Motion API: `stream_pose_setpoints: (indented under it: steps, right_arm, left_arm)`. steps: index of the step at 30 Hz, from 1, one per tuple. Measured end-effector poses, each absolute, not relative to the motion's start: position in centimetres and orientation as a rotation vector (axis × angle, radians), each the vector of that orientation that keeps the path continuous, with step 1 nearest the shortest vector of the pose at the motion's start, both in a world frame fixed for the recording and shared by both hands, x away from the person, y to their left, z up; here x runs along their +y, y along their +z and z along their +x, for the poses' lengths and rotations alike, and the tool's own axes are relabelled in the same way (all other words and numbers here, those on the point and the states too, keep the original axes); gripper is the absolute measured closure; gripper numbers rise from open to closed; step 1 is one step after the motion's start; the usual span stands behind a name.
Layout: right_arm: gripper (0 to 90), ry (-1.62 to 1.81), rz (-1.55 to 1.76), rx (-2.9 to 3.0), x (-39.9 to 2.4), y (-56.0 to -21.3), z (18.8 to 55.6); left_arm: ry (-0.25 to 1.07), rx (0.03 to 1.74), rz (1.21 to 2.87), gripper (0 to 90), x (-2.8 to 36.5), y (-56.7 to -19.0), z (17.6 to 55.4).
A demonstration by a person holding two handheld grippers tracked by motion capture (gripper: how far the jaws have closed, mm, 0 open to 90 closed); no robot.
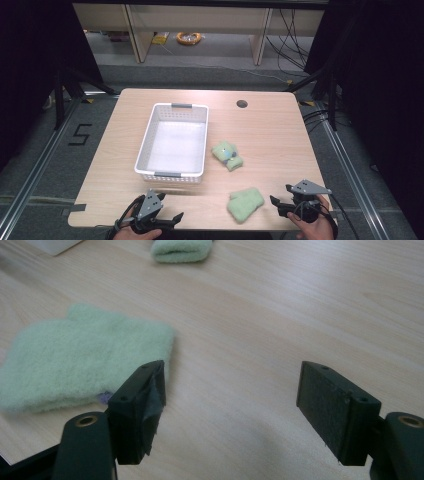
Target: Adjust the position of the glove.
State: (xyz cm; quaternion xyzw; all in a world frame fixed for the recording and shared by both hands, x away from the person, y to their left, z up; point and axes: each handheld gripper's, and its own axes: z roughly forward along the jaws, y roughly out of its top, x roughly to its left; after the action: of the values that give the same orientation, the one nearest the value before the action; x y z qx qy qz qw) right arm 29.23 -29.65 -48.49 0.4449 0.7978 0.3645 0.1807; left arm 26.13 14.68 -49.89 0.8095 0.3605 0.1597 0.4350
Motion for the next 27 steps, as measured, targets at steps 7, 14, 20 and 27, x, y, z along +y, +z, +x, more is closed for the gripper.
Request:
stream_pose_setpoints:
  steps: [7,14,20,27]
  right_arm:
    - [31.7,1.012,1.282,2.245,-29.2,-48.5,28.9]
    - [32.1,1.052,1.263,2.261,-28.9,-48.4,29.0]
    - [34.7,1.073,1.239,2.278,-28.5,-48.3,29.1]
    - [38.1,1.104,1.164,2.296,-28.0,-48.0,29.6]
  left_arm:
    - [0.405,0.891,2.044,15.1,14.7,-49.9,26.1]
    - [0.355,0.911,1.997,15.0,14.1,-50.0,25.9]
    - [0.272,0.9,1.974,17.2,12.8,-50.0,25.7]
    - [0.215,0.813,2.004,22.4,10.4,-50.0,25.6]
